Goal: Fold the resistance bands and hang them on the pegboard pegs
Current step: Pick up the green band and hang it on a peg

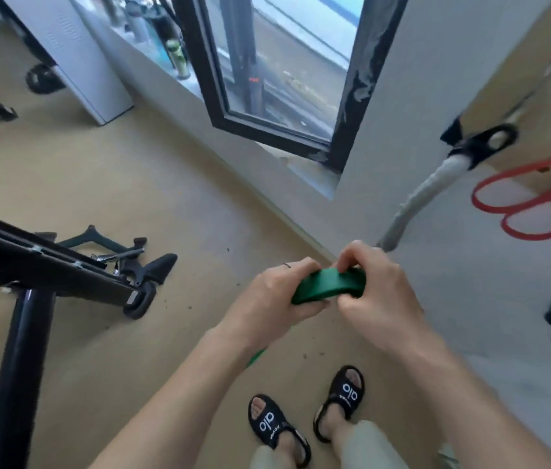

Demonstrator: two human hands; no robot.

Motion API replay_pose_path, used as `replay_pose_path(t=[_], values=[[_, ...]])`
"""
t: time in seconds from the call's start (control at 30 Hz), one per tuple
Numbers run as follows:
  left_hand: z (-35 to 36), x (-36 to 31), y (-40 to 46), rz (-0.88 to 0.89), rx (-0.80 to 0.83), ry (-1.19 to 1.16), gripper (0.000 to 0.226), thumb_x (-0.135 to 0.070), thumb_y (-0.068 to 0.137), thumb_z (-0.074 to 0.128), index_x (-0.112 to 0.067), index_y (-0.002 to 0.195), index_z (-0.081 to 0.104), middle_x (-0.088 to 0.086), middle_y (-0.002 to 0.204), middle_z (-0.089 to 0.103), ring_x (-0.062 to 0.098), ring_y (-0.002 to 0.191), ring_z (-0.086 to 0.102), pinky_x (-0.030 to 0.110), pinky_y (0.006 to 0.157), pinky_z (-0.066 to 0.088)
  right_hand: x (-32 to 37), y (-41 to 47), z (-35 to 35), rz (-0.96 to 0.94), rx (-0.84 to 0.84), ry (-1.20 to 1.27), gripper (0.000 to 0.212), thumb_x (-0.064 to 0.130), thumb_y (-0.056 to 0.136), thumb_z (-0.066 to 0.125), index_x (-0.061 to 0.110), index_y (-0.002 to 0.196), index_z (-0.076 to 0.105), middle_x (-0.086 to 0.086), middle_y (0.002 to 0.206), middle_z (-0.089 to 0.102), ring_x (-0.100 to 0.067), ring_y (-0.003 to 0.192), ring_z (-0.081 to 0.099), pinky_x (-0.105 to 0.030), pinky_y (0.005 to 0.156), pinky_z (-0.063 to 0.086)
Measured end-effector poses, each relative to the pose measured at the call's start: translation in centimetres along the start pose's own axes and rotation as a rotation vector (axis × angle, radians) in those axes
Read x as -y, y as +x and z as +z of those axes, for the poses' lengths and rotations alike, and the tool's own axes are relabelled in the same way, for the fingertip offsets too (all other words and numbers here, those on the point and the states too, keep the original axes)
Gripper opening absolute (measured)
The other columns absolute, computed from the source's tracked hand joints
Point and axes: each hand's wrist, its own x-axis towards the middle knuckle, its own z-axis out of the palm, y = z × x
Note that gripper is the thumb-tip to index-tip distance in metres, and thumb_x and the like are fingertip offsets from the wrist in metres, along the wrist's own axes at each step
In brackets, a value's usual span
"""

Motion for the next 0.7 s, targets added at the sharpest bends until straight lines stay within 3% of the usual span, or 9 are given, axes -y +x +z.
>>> replay_pose_path(t=[0.1, 0.17, 0.23, 0.37, 0.53, 0.7], values=[[0.6, -5.2, 1.8, 0.118, 0.066, 0.099, 0.029, -0.039, 0.090, 0.075, -0.025, 0.102, 0.052, -0.017, 0.085, 0.051, 0.005, 0.074, 0.047, 0.020, 0.065, 0.035, -0.6, -2.7, -5.2, 0.070, -0.040, 0.048, 0.040, 0.000, 0.074, 0.064, 0.031, 0.092, 0.048, 0.010, 0.086, 0.060, -0.008, 0.079, 0.059, -0.025, 0.065, 0.049], [1.3, -8.4, 3.3, 0.178, 0.106, 0.145, 0.033, -0.043, 0.088, 0.074, -0.025, 0.105, 0.053, -0.014, 0.088, 0.056, 0.005, 0.077, 0.051, 0.020, 0.068, 0.039, -1.5, -4.3, -8.5, 0.110, -0.073, 0.099, 0.042, 0.000, 0.078, 0.065, 0.034, 0.097, 0.049, 0.011, 0.090, 0.063, -0.007, 0.083, 0.062, -0.028, 0.070, 0.053], [2.1, -11.5, 5.0, 0.232, 0.165, 0.203, 0.038, -0.048, 0.085, 0.074, -0.026, 0.111, 0.055, -0.010, 0.094, 0.063, 0.010, 0.082, 0.055, 0.027, 0.073, 0.045, -2.7, -5.8, -11.4, 0.132, -0.100, 0.134, 0.044, 0.001, 0.080, 0.064, 0.036, 0.105, 0.053, 0.014, 0.096, 0.064, -0.004, 0.092, 0.062, -0.027, 0.077, 0.054], [4.1, -17.5, 7.9, 0.328, 0.255, 0.281, 0.041, -0.050, 0.086, 0.076, -0.027, 0.113, 0.057, -0.008, 0.093, 0.067, 0.012, 0.080, 0.058, 0.030, 0.075, 0.047, -4.9, -8.6, -16.6, 0.175, -0.137, 0.241, 0.042, -0.002, 0.081, 0.062, 0.035, 0.102, 0.062, 0.015, 0.092, 0.067, -0.001, 0.091, 0.062, -0.015, 0.072, 0.048], [7.9, -22.8, 9.9, 0.424, 0.363, 0.181, 0.041, -0.049, 0.086, 0.078, -0.025, 0.113, 0.057, -0.007, 0.085, 0.067, 0.008, 0.073, 0.062, 0.029, 0.069, 0.052, -7.9, -11.7, -21.5, 0.289, -0.222, 0.529, 0.049, -0.010, 0.076, 0.062, 0.030, 0.104, 0.067, 0.012, 0.095, 0.070, -0.003, 0.094, 0.064, -0.013, 0.071, 0.048], [11.5, -25.1, 12.1, 0.394, 0.428, 0.043, 0.044, -0.046, 0.082, 0.083, -0.025, 0.113, 0.059, -0.007, 0.083, 0.064, 0.009, 0.073, 0.060, 0.025, 0.064, 0.049, -11.0, -13.1, -23.8, 0.370, -0.302, 0.742, 0.052, -0.012, 0.067, 0.059, 0.028, 0.098, 0.070, 0.006, 0.088, 0.069, -0.008, 0.086, 0.065, -0.016, 0.065, 0.050]])
